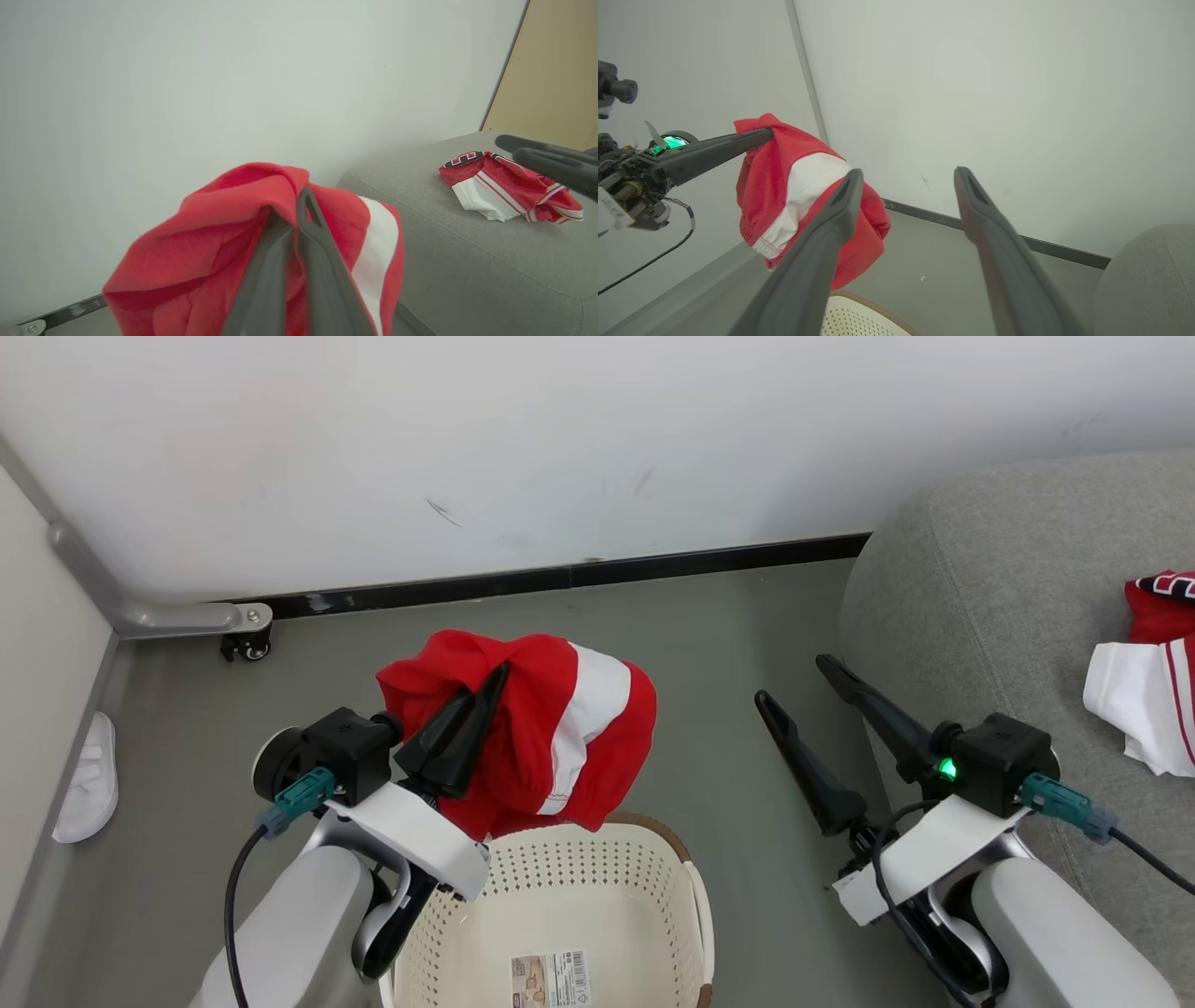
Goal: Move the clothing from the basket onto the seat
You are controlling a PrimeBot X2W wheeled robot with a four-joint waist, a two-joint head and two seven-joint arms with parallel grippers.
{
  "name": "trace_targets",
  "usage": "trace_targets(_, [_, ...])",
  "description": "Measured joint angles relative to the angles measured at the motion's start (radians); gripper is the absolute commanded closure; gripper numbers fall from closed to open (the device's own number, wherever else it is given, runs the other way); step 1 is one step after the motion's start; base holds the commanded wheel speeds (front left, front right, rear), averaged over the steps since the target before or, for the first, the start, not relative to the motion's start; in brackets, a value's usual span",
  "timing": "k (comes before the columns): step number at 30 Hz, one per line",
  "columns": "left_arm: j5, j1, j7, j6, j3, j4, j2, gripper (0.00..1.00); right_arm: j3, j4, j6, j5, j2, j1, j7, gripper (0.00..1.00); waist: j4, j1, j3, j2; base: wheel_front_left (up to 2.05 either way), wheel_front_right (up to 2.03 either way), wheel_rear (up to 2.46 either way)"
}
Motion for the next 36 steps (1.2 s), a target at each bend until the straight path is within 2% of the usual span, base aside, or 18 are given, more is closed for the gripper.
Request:
trace_targets(21, [0.007, -0.009, 0.002, 0.0, -0.052, -0.045, -0.014, 1.0, 0.207, 0.084, 0.0, 0.031, -0.002, 0.011, 0.0, 0.0, 0.032, 0.0, -0.021, 0.0, 0.0, 0.0, 0.0])
trace_targets(36, [0.007, -0.032, 0.011, 0.0, -0.091, -0.063, -0.029, 1.0, 0.206, 0.127, 0.0, 0.048, -0.009, -0.074, 0.0, 0.0, 0.056, -0.0001, -0.02, 0.0, 0.0, 0.0, 0.0])
